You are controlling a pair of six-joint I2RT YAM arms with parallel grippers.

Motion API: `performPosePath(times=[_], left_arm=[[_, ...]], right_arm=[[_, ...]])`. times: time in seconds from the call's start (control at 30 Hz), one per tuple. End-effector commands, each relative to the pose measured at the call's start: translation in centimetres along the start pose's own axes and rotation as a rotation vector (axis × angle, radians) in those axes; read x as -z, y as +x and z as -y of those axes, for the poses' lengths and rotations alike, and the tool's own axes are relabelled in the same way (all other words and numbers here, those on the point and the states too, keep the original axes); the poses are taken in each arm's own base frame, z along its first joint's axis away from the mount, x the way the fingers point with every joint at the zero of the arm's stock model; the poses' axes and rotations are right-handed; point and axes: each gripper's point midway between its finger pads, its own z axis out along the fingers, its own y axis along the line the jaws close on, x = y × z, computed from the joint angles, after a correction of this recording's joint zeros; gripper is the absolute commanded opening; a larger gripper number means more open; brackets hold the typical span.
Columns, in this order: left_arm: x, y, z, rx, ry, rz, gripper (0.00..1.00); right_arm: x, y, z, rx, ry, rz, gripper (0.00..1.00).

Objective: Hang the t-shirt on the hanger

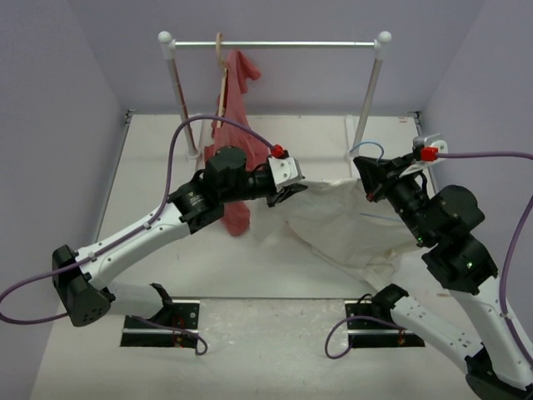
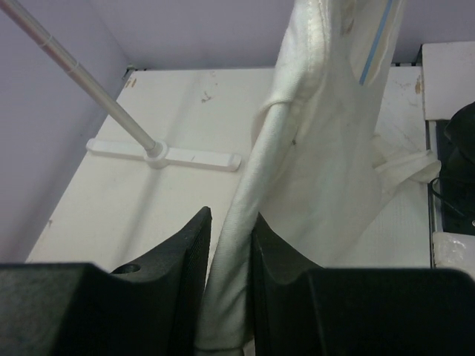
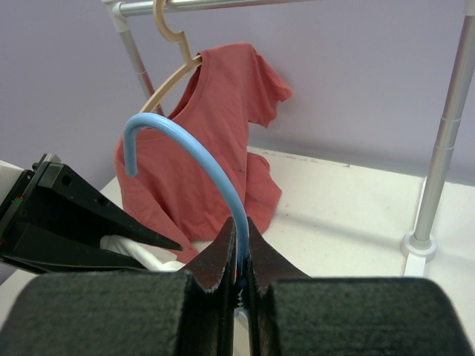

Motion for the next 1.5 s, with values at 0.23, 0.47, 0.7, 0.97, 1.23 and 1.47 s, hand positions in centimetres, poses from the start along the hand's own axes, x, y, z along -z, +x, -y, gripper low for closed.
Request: performPosePath(times=[0.23,0.47,0.7,0.97,1.23,1.47], left_arm=[[4.4,1.6,-2.0,0.074,-0.199,0.019,0.49],[4.9,1.5,-1.6,0.086,-0.203,0.060,0.70],[4.0,1.8,-0.7,0.086,-0.137,0.056,0.07],[4.8,2.2,-2.4,0.093,-0.239,0.042,0.00],[6.8,3.9,-6.7,0.183,-0.493,0.005,0.00],[6.9,4.3,-7.0,0.210,-0.515,-0.001,0.00]], right_arm=[[3.0,-6.5,1.1,0.010,0.070,0.190,0.00],[4.1,-7.7,0.4,0.008,0.031,0.215,0.00],[4.6,-8.3,0.6,0.014,0.041,0.225,0.00],[5.5,-9.2,1.6,0.034,0.100,0.230,0.00],[6.8,-10.0,2.5,0.036,0.140,0.262,0.00],[6.7,-9.9,2.6,0.034,0.148,0.257,0.00]])
